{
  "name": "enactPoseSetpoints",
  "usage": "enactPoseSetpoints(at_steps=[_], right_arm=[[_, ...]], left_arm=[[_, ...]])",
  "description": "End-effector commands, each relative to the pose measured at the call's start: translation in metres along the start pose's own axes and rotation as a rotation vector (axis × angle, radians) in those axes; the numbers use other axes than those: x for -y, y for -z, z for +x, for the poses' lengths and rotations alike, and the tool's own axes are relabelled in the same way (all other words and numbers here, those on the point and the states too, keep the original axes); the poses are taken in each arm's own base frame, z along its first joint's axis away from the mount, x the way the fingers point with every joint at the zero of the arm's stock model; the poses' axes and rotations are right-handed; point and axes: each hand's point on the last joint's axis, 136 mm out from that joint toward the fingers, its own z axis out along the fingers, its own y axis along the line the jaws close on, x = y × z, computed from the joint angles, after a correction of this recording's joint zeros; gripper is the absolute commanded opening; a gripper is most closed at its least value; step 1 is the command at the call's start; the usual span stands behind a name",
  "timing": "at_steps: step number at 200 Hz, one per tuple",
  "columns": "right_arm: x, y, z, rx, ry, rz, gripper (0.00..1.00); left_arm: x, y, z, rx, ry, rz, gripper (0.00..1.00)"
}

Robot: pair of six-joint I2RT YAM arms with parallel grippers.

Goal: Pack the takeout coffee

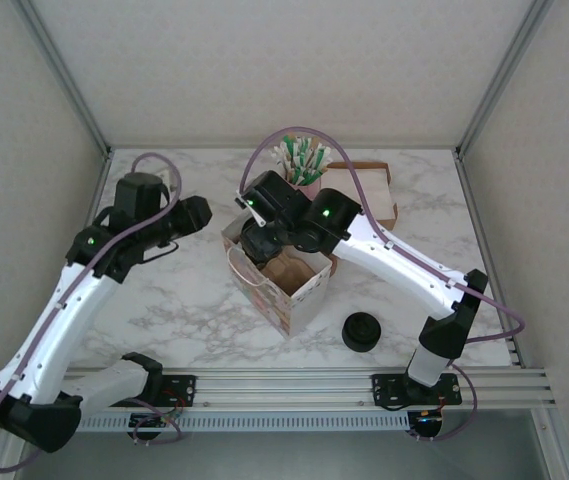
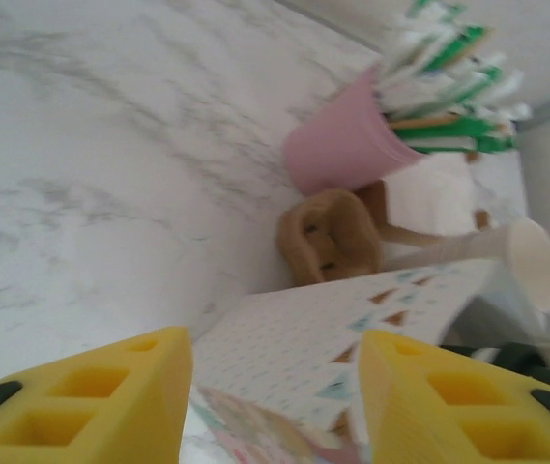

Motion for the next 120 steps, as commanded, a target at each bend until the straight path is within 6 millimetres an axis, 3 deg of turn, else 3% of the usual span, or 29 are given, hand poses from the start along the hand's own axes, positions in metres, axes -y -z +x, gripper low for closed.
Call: enactPoseSetpoints(at_steps=[1, 52, 120], right_arm=[[0.006, 0.002, 0.004, -0.029, -0.011, 0.030, 0.45], [0.002, 0.002, 0.008, -0.045, -0.025, 0.003, 0.45], [0.000, 0.000, 0.011, -0.057, -0.031, -0.003, 0.44]], left_arm=[[0.017, -0.010, 0.018, -0.163, -0.134, 0.085, 0.49], [0.047, -0.017, 0.034, -0.276, -0.224, 0.275, 0.48], [0.054, -0.020, 0.061, -0.380, -0.242, 0.384, 0.45]])
